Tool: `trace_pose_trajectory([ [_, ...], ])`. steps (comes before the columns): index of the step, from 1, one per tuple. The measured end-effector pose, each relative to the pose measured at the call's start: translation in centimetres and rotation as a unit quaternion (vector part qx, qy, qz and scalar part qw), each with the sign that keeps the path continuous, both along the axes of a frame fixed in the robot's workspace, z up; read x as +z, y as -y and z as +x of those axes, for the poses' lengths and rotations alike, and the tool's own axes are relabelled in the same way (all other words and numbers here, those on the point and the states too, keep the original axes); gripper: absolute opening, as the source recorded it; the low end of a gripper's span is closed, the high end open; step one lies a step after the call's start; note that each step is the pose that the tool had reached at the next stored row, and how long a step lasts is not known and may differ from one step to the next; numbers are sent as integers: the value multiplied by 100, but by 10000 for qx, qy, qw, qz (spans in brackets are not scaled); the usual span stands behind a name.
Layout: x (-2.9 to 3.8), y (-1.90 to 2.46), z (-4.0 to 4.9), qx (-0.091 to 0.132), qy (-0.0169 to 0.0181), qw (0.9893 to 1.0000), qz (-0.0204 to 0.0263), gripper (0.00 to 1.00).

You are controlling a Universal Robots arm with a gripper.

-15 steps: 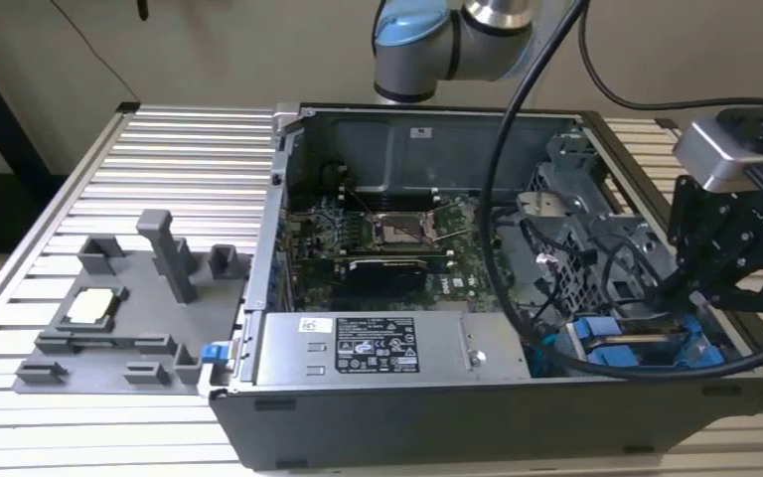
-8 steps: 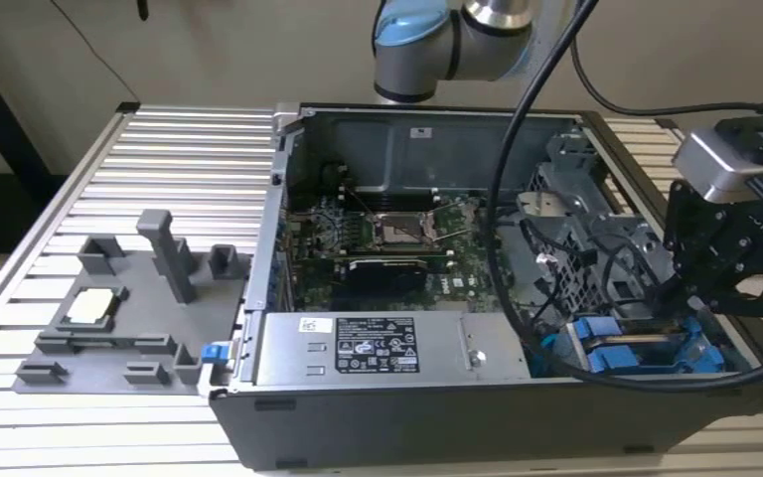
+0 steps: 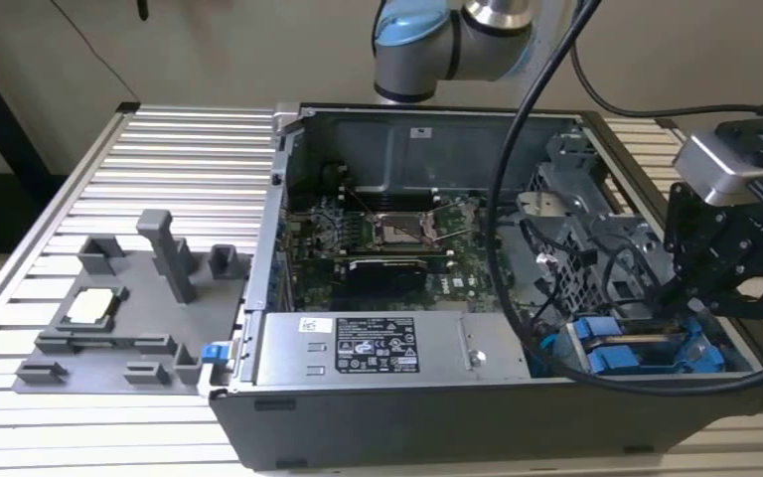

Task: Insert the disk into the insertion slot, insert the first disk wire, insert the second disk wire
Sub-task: 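Insert the first disk wire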

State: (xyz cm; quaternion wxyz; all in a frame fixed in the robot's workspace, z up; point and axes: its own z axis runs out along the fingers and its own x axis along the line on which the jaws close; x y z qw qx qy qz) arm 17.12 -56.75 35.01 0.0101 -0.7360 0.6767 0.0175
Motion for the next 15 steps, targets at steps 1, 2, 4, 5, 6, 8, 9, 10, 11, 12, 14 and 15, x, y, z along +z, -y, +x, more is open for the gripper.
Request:
trace_pose_trajectory([
  [1, -3, 5, 0, -5, 0, 10000, 0, 19],
  [2, -6, 10, 0, -10, 0, 10000, 0, 19],
  [4, -12, 19, 0, -19, 0, 10000, 0, 19],
  [5, -17, 22, 0, -23, 0, 10000, 1, 19],
  [6, -18, 23, -1, -24, 0, 10000, 1, 19],
  [8, -18, 23, 0, -25, 0, 10000, 0, 19],
  [9, -18, 23, -1, -26, 0, 10000, 0, 19],
  [10, -17, 23, -1, -26, 0, 10000, -1, 19],
  [11, -18, 23, 0, -26, 0, 10000, 0, 19],
  [12, -18, 23, -1, -27, 0, 10000, -1, 19],
  [14, -25, 23, -1, -32, 0, 10000, 0, 19],
  [15, -29, 23, 0, -44, 1, 10000, 0, 19],
])
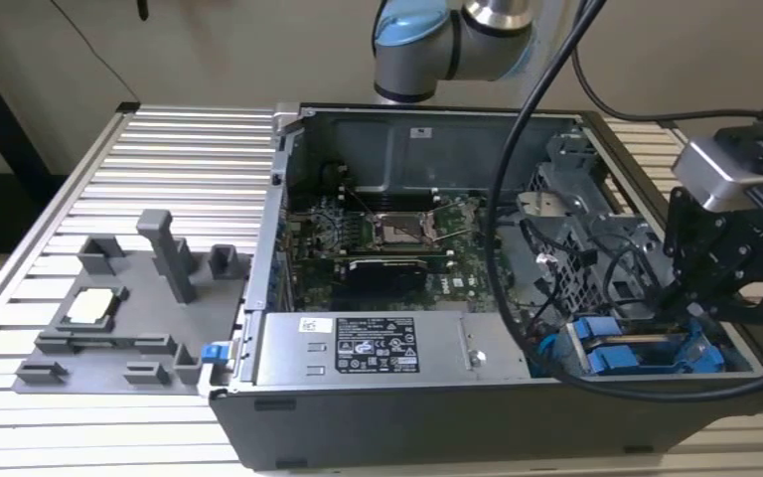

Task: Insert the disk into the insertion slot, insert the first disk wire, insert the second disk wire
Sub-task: 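Insert the first disk wire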

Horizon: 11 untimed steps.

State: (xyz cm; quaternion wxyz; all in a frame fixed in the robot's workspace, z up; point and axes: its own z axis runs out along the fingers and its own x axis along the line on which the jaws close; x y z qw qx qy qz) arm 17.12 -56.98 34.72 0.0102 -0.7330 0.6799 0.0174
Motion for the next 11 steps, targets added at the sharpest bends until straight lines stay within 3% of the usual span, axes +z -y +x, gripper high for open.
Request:
trace_pose_trajectory([
  [7, -33, 0, 0, -150, 10, 9999, 57, 19],
  [11, -41, 1, 0, -158, 11, 9999, 63, 19],
])
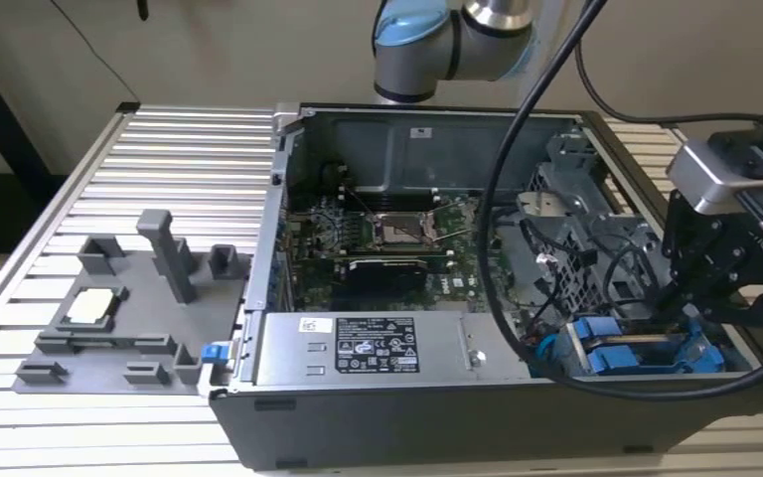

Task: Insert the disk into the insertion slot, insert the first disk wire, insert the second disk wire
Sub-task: 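Insert the first disk wire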

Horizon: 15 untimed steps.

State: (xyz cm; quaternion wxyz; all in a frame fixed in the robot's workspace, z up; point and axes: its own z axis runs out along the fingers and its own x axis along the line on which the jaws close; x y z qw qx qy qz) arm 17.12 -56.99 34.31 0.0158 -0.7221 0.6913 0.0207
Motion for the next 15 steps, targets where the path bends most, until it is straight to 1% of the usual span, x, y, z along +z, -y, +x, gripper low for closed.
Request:
trace_pose_trajectory([
  [6, -7, 4, 0, -8, 0, 10000, 1, 19],
  [15, -25, 4, 9, -8, 1, 10000, 26, 19],
])
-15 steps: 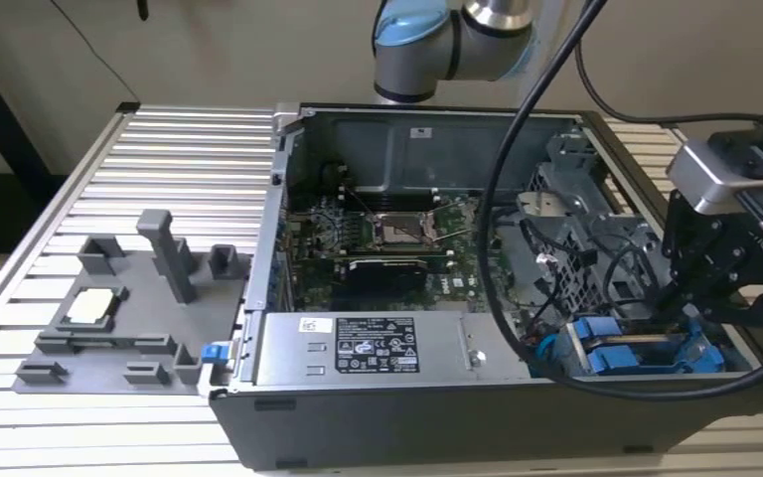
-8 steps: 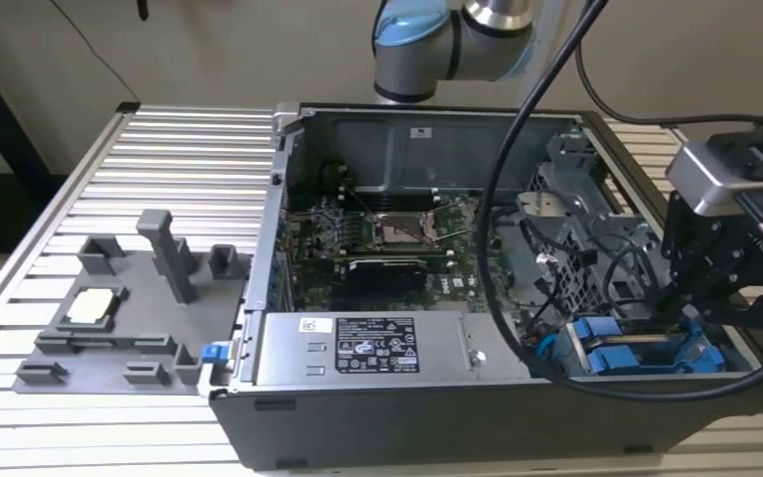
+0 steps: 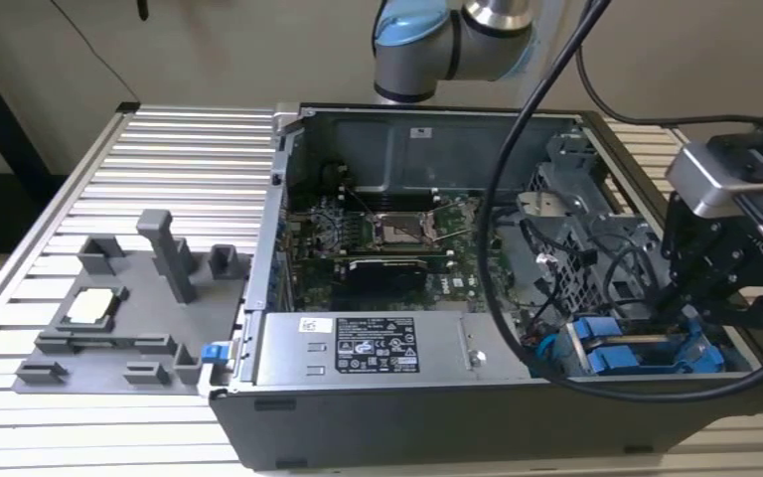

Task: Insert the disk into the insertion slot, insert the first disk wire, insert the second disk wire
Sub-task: 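Insert the first disk wire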

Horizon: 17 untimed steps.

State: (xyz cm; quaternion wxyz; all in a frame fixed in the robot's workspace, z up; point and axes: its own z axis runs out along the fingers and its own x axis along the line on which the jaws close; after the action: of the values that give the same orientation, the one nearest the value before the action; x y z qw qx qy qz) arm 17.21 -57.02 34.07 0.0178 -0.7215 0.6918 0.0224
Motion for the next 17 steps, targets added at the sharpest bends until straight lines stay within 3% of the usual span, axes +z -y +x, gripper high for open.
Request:
trace_pose_trajectory([
  [17, -76, 2, 12, -2, 0, 10000, -1, 19],
])
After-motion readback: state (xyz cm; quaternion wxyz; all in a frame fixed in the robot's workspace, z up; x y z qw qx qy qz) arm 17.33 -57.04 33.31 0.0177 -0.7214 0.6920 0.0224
